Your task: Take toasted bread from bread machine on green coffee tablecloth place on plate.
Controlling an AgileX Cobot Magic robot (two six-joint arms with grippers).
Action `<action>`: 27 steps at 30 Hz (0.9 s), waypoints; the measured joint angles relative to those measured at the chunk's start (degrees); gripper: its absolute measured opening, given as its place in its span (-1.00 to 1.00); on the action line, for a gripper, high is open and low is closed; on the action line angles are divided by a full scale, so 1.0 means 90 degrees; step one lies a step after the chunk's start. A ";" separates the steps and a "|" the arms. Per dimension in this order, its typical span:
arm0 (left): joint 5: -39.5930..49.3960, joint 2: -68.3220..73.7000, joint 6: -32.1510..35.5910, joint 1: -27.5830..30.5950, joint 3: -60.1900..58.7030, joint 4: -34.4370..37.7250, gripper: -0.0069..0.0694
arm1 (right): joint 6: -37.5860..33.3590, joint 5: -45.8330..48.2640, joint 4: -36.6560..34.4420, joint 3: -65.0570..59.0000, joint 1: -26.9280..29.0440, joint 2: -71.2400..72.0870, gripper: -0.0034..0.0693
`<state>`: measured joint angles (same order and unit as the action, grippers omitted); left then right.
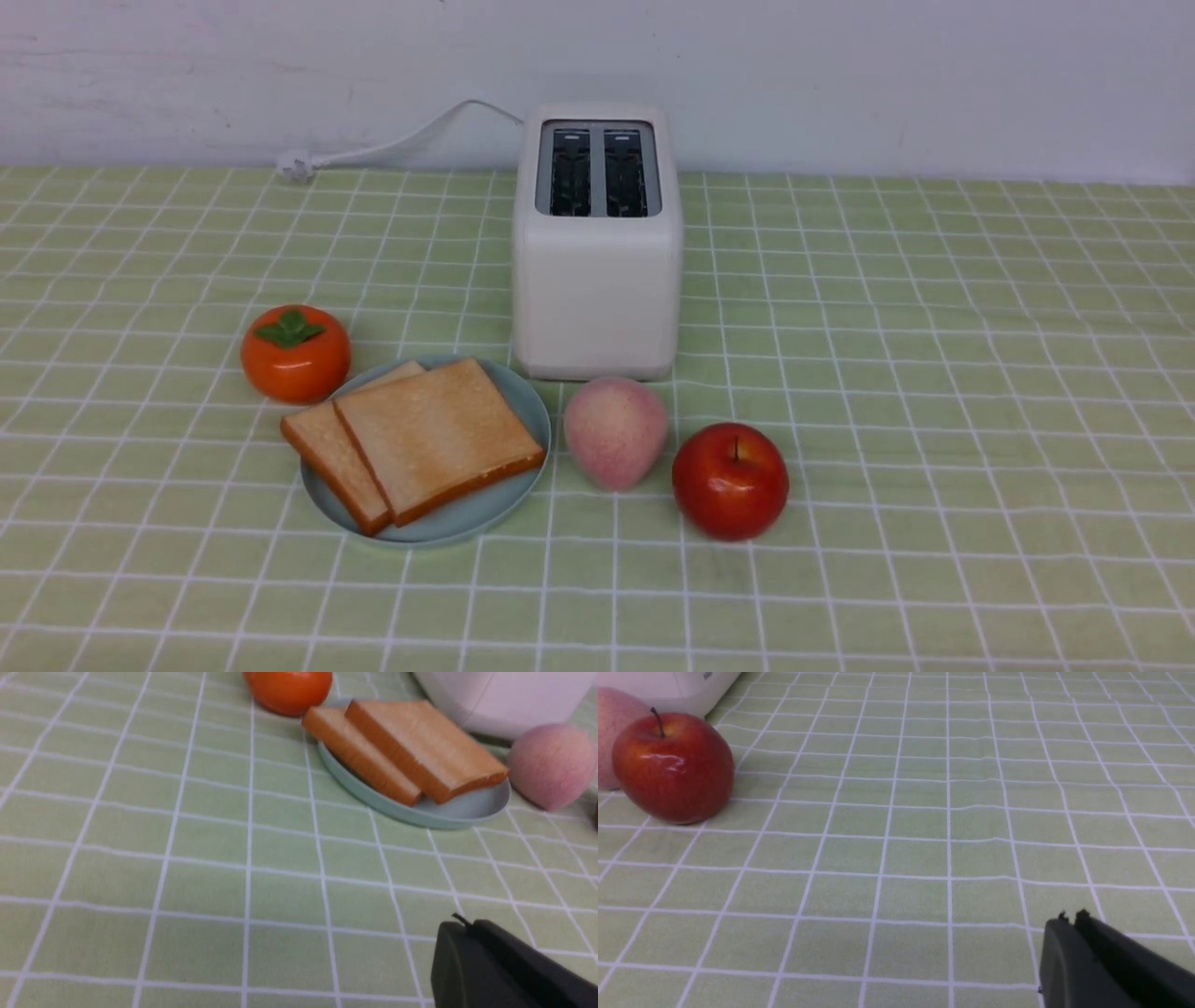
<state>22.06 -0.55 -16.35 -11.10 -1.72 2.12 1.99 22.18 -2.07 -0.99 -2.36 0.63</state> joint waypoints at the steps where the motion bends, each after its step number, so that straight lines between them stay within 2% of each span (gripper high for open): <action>1: 0.0010 0.0000 -0.0047 0.0000 0.0000 0.0000 -0.85 | 0.0000 0.0000 0.0000 0.0000 0.0000 0.0000 -0.85; 27: -0.0010 0.0000 -0.0109 0.0000 0.0000 0.0000 -0.85 | 0.0000 0.0000 -0.0007 0.0000 0.0000 0.0000 -0.77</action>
<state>21.98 -0.55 -17.32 -11.10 -1.72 2.12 1.99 22.18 -2.14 -0.99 -2.36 0.63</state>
